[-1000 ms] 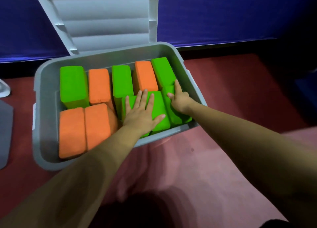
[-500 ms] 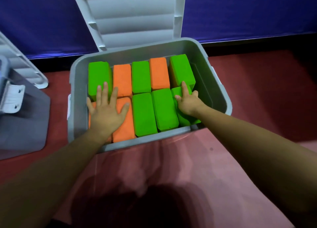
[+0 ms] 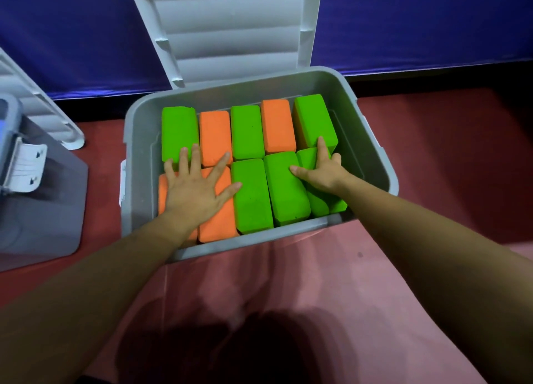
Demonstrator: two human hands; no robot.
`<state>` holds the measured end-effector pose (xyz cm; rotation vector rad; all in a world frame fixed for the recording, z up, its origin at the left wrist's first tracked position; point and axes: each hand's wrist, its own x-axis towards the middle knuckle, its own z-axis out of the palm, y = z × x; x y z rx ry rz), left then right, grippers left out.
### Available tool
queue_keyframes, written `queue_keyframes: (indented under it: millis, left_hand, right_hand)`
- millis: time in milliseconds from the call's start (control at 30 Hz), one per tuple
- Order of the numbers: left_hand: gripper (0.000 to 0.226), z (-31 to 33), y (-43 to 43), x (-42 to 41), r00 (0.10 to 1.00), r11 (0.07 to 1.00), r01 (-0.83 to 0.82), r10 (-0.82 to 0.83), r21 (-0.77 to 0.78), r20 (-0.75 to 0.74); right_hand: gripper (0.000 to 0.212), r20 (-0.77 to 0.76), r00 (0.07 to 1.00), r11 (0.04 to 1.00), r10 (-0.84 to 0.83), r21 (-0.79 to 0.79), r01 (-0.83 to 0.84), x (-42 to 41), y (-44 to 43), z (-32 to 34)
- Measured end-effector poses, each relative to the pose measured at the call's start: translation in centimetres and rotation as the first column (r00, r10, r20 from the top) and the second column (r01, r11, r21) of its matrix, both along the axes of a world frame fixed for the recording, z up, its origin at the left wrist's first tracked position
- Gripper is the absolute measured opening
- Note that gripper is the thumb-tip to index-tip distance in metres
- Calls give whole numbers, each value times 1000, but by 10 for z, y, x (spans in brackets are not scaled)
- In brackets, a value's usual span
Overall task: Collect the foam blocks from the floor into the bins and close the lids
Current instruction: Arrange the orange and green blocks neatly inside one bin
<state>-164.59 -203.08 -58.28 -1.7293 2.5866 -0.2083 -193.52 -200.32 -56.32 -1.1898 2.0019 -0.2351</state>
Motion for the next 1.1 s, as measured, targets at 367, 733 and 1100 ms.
queue_keyframes:
  millis: [367, 733, 1100]
  left_hand:
    - [78, 3, -41, 18, 952, 959, -181, 227, 216, -208]
    - [80, 11, -96, 20, 970, 985, -121, 143, 121, -197]
    - [66, -25, -100, 21, 933, 969, -211, 239, 128, -271]
  right_hand:
    - [109, -2, 1000, 1000, -16, 24, 16, 2, -3, -3]
    - [91, -558, 783, 884, 274, -173, -433, 86, -39, 7]
    - [76, -628, 743, 838, 231, -260, -480, 129, -51, -30]
